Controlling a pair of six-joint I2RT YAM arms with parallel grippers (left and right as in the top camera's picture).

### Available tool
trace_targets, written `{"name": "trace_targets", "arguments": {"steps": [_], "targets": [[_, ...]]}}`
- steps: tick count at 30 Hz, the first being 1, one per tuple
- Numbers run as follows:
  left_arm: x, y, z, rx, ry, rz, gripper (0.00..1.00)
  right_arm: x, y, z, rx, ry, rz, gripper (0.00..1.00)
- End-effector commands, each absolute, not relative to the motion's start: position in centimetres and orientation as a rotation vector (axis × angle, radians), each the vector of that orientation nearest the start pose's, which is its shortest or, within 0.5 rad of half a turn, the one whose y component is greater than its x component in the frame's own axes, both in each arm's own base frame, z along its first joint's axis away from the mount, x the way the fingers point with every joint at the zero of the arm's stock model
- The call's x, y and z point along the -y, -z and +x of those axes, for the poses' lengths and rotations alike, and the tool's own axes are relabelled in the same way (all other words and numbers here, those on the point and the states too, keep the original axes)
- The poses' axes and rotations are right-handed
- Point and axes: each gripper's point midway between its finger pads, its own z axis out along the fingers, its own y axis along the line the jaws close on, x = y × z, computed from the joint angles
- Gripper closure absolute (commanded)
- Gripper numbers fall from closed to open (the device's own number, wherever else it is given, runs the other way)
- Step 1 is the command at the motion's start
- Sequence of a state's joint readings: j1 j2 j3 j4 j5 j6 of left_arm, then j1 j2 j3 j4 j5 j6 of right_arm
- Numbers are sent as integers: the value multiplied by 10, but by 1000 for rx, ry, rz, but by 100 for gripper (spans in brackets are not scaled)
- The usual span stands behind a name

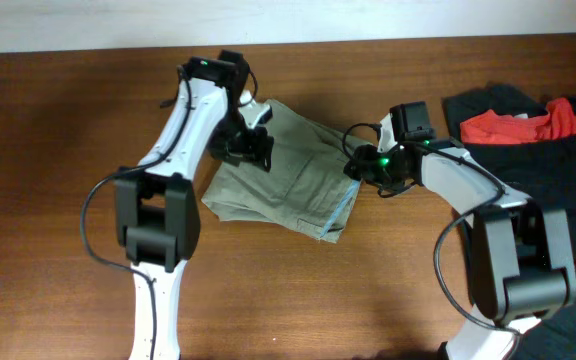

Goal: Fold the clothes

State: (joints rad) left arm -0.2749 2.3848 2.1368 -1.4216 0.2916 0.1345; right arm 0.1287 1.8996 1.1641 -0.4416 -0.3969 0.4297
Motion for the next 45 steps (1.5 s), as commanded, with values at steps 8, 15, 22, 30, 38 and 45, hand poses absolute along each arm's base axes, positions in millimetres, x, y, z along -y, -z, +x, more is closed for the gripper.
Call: {"name": "trace_targets", "arguments": {"steps": [8,15,22,30,38,45], "targets": [[163,-17,403,-3251,471,684,31,-101,-70,460,-2523,-853,316,96],[161,-18,403,-3256,473,677,24,-76,-71,461,-2518,-820,271,54],[146,-41,403,-3286,482,618,22,-141,-120,388,-2614,-1021,-76,50],[143,-45,406,-3283,481,606,31,-192,-20,301,-3133,-790,77,94],[141,-44,410,-3270,481,594,22,-132,5,283,-3301,-500,460,95],[145,-42,424,-3206,482,599,17,-134,-58,308,-3116,-602,138,89]]}}
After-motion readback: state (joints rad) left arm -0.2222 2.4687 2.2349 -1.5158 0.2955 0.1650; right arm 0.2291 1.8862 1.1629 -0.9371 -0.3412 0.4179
